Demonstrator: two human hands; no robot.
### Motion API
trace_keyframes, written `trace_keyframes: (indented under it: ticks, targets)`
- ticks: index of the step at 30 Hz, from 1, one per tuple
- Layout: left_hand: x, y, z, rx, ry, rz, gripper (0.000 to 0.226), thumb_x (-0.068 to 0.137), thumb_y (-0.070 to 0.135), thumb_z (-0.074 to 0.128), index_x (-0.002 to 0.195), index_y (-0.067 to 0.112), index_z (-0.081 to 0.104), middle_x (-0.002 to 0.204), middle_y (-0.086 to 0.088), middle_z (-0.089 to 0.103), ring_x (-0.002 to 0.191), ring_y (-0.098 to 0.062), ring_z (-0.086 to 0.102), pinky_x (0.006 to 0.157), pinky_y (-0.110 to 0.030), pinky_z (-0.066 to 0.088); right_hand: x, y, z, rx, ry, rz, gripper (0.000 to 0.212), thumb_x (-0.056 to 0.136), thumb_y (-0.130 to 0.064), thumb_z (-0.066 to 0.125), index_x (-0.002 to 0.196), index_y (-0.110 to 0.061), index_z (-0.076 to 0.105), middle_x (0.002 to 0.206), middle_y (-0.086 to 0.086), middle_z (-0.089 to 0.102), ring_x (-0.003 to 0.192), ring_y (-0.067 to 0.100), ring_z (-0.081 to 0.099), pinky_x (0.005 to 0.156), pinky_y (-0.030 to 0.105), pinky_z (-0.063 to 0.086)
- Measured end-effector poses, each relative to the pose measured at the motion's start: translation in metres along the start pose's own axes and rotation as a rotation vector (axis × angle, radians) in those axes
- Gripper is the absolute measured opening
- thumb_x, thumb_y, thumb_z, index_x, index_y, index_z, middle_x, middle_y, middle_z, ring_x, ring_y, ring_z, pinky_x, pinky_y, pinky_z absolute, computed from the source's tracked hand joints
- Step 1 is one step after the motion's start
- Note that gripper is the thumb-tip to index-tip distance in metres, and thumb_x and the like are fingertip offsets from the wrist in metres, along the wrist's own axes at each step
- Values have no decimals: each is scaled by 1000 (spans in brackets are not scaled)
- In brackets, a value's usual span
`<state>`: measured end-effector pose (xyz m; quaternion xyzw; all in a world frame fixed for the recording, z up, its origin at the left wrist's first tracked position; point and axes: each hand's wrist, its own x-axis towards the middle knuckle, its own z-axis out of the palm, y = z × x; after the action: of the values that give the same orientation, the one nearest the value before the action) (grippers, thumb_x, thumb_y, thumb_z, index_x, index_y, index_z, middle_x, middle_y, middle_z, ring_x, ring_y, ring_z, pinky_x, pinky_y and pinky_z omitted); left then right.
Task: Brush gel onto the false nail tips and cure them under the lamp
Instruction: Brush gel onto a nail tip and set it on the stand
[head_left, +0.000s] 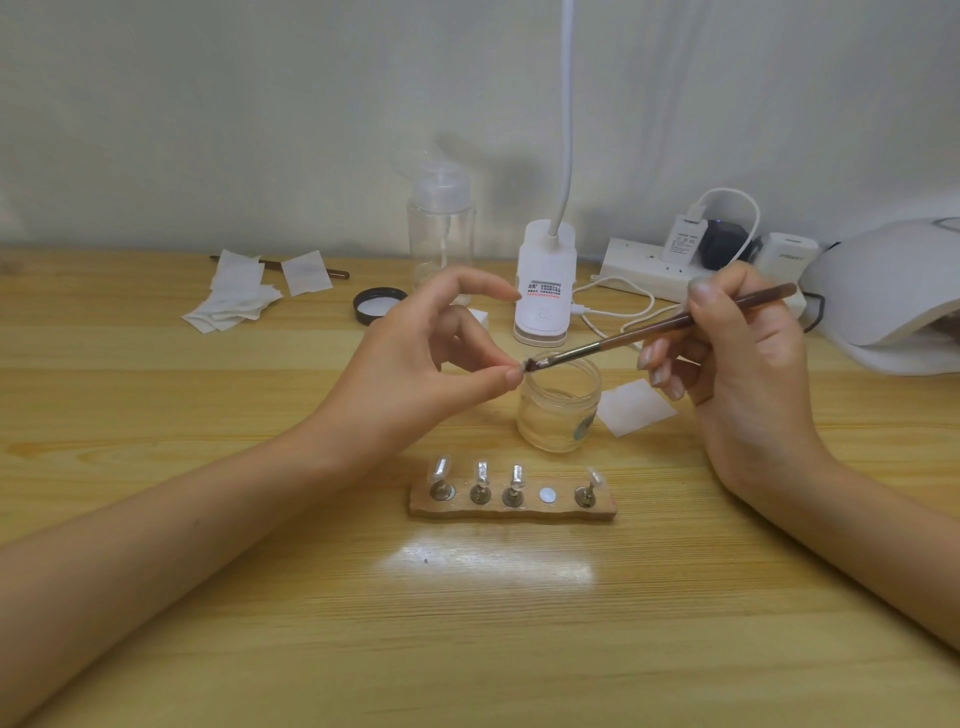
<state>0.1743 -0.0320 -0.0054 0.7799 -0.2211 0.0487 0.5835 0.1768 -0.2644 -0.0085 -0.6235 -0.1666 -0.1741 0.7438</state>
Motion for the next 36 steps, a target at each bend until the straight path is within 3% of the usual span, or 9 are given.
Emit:
trace_keyframes:
  ticks: [6,11,19,36]
  targets:
    - [0,0,0,15,-1,15,47,84,13,81,122,31,60,79,5,74,80,-4,71,62,-5,42,-1,0,-1,-14,58,17,26,100,-19,49,75,-26,50,53,-2,59,47,13,53,42,19,38]
    - [1,-1,0,13,-1,25,46,84,12,80,122,30,60,80,4,74,80,-5,71,62,-4,41,-1,0,0,9,-5,-5,21,102,-21,48,81,-18,45,59,2,65,52,14,59,46,19,43]
    - [1,-2,0,13,4,60,46,84,8,80,122,25,61,78,4,74,79,-4,71,64,-3,41,0,0,-1,37,38,13,27,101,-20,48,75,-26,51,56,0,61,51,13,57,45,19,41]
    - [0,1,2,95,25,136,44,84,4,79,121,20,60,78,6,74,82,-3,72,68,0,40,0,2,-1,-8,13,25,22,102,-20,48,81,-21,47,58,1,62,53,16,58,48,22,44]
